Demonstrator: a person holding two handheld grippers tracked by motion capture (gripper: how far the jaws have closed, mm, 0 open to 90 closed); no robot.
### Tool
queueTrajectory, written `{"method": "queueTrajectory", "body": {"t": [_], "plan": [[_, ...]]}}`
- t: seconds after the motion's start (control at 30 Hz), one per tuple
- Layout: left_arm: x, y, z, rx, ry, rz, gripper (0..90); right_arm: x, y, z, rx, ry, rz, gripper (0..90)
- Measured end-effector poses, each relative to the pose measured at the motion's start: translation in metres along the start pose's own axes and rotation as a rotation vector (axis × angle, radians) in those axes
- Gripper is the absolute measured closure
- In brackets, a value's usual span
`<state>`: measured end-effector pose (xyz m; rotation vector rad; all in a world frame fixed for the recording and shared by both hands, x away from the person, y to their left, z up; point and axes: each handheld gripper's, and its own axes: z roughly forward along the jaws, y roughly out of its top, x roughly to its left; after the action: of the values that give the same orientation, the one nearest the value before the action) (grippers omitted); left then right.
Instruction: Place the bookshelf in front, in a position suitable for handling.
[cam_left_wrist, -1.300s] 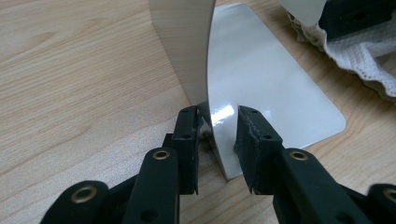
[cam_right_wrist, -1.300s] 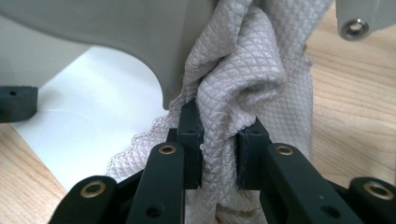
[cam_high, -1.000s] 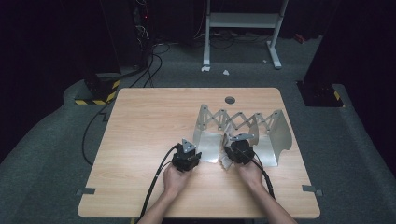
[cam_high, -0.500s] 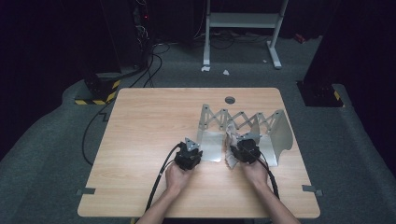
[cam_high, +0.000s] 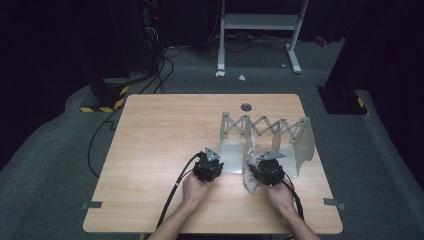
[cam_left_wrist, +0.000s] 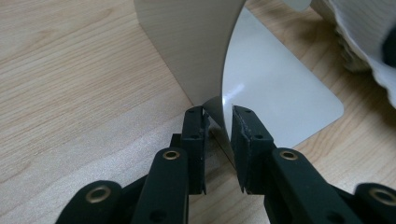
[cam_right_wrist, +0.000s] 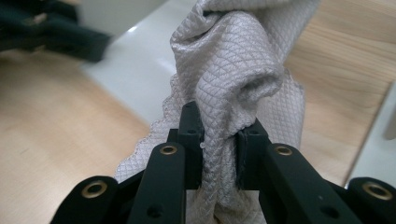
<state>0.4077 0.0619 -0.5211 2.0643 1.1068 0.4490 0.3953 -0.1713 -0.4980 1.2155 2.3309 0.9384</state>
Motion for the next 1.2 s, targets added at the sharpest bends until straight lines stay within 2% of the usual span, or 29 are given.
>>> {"method": "queueTrajectory", "body": {"t": [0.07,0.17,0.27,0.4,0.43,0.53,0.63,0.73,0.8,1.0,1.1,1.2], "plan": [[0.0,-0.001,-0.001,0.001,-0.01,0.011,72.3,0.009,-0.002,-0.004,0.004,0.018,-0.028,76.4],[-0.003,-0.002,-0.002,0.004,-0.029,0.016,63.9,0.023,-0.001,-0.003,0.006,0.03,-0.073,76.5],[-0.002,-0.007,-0.007,0.008,-0.034,0.012,55.9,0.027,0.006,0.001,0.005,0.036,-0.076,76.4],[0.004,-0.016,-0.017,0.008,-0.016,0.009,48.8,0.032,0.015,0.006,0.001,0.043,-0.078,76.4],[0.011,-0.022,-0.024,0.005,-0.015,-0.007,47.7,0.039,0.021,0.009,0.012,0.05,-0.101,76.4],[0.019,-0.027,-0.03,0.009,-0.012,-0.026,45.6,0.047,0.026,0.013,0.011,0.049,-0.115,76.3],[0.026,-0.027,-0.032,0.017,-0.005,-0.046,43.9,0.051,0.036,0.017,0.001,0.029,-0.111,75.7],[0.029,-0.026,-0.032,0.015,-0.011,-0.059,43.2,0.051,0.048,0.026,0.008,0.003,-0.089,75.1],[0.031,-0.026,-0.031,0.011,-0.009,-0.068,43.3,0.049,0.056,0.038,0.029,-0.012,-0.06,74.9],[0.035,-0.027,-0.028,-0.006,0.04,-0.055,40.9,0.045,0.064,0.063,0.075,-0.058,-0.032,74.5],[0.037,-0.026,-0.029,0.001,0.043,-0.066,40.8,0.046,0.062,0.068,0.088,-0.053,-0.029,74.7],[0.041,-0.026,-0.032,0.01,0.061,-0.074,37.7,0.046,0.057,0.065,0.092,-0.032,-0.043,74.8]]}}
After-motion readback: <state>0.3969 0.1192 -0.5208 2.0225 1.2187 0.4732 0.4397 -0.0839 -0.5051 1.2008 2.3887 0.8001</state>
